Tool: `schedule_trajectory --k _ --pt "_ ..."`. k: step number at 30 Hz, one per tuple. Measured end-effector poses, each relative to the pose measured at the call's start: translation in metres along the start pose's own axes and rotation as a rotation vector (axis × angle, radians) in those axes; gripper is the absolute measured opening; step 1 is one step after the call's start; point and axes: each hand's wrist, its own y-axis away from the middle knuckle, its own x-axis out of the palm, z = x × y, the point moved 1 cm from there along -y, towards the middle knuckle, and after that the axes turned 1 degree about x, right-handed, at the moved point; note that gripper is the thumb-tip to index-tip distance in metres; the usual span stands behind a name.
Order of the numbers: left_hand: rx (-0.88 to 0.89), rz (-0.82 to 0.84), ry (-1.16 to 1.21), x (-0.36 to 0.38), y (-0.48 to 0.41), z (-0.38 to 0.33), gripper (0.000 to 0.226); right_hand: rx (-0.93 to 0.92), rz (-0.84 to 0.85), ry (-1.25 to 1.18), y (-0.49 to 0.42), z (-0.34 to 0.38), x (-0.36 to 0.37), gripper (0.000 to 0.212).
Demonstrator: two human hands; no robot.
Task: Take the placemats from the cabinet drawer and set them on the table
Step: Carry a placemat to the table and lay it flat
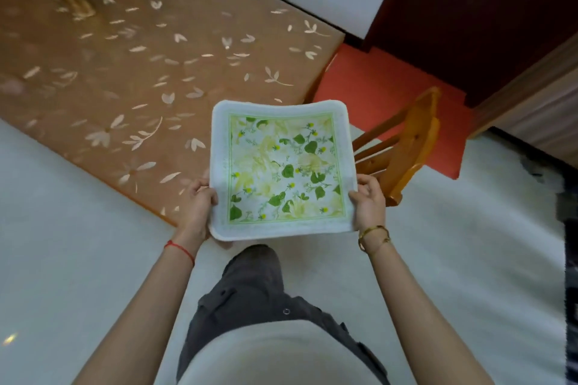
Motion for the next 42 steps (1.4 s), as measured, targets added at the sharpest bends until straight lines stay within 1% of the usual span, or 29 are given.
schedule_trajectory --k 3,5,7,11,15,17,19,21,23,27,34,42 --pt "-0.045 -0.059 0.1 0.003 -0.007 0.004 0.018 -0.017 0.12 0.009 -0.033 0.016 0.009 0.039" --pt "-0.057 -0.082 0.171 0.003 -0.014 0.008 0.022 -0.02 0.169 0.007 -0.053 0.026 0.019 0.038" --pt "-0.051 -0.1 0.215 0.007 -0.02 0.005 0.021 -0.033 0.216 0.009 -0.074 0.036 0.032 0.037" --pt "-0.031 -0.161 0.234 0.021 -0.037 -0.007 0.021 -0.051 0.305 0.042 -0.118 0.053 0.06 0.035" --pt "-0.028 -0.222 0.17 0.034 -0.065 -0.022 0.02 -0.059 0.375 0.098 -0.163 0.068 0.09 0.037" --pt "-0.029 -0.24 0.15 0.04 -0.075 -0.03 0.02 -0.065 0.394 0.131 -0.18 0.078 0.103 0.038" --pt "-0.037 -0.246 0.136 0.046 -0.081 -0.037 0.026 -0.081 0.415 0.162 -0.196 0.09 0.116 0.038" --pt "-0.05 -0.253 0.128 0.051 -0.089 -0.04 0.033 -0.102 0.453 0.198 -0.213 0.101 0.129 0.033" --pt "-0.04 -0.241 0.151 0.055 -0.098 -0.041 0.028 -0.132 0.475 0.235 -0.227 0.109 0.143 0.03" --pt "-0.057 -0.261 0.191 0.059 -0.116 -0.037 0.025 -0.153 0.54 0.275 -0.251 0.124 0.169 0.031" --pt "-0.061 -0.318 0.296 0.072 -0.144 -0.038 0.035 -0.244 0.595 0.405 -0.29 0.145 0.214 0.034" --pt "-0.136 -0.339 0.372 0.105 -0.183 -0.045 0.036 -0.25 0.653 0.517 -0.344 0.162 0.263 0.033"
